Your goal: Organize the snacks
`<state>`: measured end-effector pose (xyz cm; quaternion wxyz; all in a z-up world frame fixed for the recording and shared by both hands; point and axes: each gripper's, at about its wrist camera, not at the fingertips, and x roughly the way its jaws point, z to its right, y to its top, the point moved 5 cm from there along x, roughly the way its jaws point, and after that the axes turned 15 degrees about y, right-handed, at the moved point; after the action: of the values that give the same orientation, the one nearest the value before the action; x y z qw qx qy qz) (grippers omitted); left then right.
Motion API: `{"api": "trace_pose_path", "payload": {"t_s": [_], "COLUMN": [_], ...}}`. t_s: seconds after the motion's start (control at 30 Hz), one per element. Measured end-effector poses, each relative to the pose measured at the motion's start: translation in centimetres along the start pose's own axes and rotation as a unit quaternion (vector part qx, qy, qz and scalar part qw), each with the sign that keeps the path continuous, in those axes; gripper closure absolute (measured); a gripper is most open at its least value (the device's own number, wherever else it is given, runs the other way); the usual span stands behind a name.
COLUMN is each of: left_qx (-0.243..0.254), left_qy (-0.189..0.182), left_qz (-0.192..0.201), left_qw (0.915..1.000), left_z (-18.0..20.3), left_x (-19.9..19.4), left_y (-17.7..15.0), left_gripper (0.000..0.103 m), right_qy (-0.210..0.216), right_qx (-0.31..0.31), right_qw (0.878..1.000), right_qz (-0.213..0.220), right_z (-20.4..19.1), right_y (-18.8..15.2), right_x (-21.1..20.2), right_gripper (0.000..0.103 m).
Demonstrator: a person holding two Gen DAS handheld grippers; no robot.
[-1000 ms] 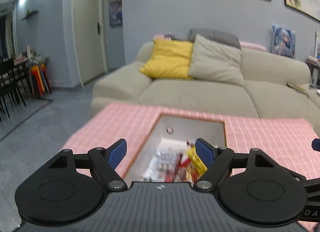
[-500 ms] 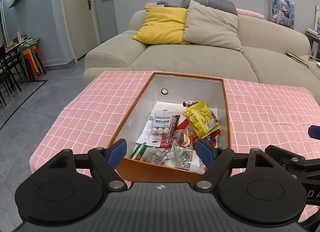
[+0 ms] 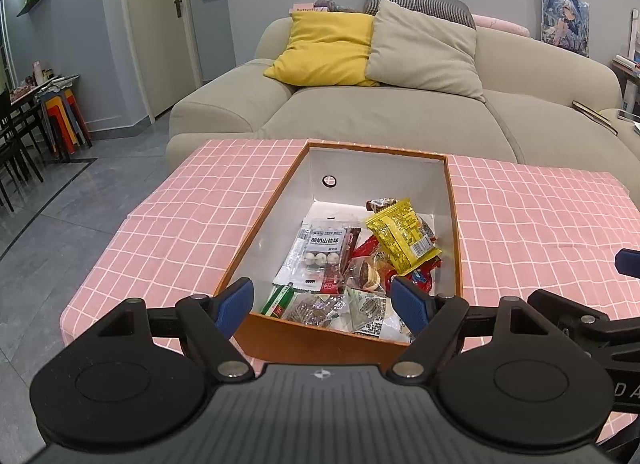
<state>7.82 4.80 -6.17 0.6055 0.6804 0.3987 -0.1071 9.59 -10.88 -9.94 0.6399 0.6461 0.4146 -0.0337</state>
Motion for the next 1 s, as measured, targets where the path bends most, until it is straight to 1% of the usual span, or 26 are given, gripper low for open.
{"api": "trace_pose_path", "payload": {"t_s": [1.0], "left_qx": [-0.005], "left_qy": [0.004], "left_qz": [-0.003], "left_qw": [1.0], "left_z": [-0.34], "left_x": [-0.07], "left_y": [0.21], "left_gripper": [0.011], "right_qy": [0.009], "right_qx": [-0.008], "right_qw": [1.0], "right_qz": [-0.005], "right_z": [-0.2], "right_y": [-0.07], "right_x": [0.2], "right_gripper": [0.004]}}
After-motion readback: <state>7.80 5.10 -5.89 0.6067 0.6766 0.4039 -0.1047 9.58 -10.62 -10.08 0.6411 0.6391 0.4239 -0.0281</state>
